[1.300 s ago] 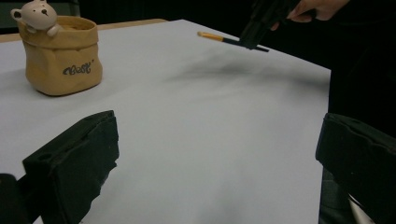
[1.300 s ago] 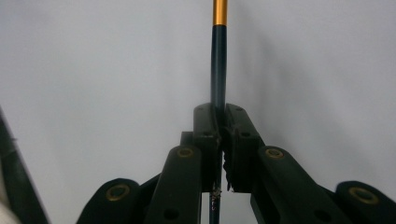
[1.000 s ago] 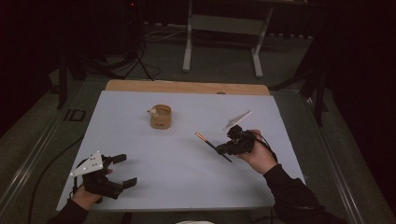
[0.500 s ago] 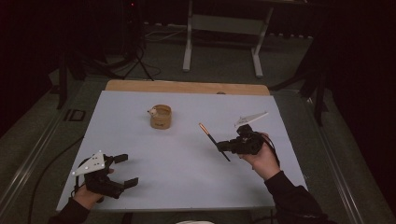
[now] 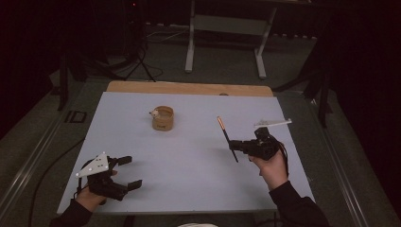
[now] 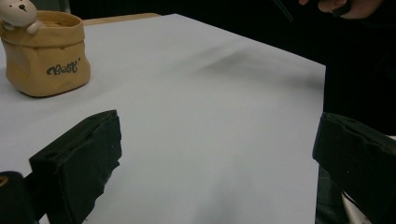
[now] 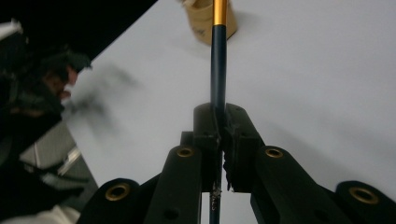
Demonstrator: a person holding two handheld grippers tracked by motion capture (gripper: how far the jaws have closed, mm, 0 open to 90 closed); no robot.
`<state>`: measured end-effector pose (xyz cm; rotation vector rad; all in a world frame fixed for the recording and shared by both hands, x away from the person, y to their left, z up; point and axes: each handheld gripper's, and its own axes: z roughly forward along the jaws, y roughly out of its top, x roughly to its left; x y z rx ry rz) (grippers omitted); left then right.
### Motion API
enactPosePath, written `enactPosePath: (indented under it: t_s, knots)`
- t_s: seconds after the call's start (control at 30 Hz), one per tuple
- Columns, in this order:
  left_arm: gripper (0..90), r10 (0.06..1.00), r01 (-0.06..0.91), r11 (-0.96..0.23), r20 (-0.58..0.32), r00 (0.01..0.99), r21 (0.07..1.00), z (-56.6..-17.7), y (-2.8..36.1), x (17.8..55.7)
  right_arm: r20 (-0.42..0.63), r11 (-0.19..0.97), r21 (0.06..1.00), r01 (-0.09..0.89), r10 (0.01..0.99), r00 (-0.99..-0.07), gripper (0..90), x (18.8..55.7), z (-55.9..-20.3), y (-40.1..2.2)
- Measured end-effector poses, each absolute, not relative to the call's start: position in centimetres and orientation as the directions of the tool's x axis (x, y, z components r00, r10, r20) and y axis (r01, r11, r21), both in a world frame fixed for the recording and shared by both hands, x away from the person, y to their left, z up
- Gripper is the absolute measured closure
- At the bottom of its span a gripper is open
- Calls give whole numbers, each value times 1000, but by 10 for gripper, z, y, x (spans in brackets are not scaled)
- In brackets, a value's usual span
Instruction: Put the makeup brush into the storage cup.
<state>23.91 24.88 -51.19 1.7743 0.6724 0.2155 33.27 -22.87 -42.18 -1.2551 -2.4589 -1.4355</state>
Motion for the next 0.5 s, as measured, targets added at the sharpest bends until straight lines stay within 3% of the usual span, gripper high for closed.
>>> enactPosePath:
  t_s: [0.5]
  knots:
    - [0,564,347,-185,-190,804,919,-513,247,240,492,144,674,725,644,-586,844,323,-447,-238]
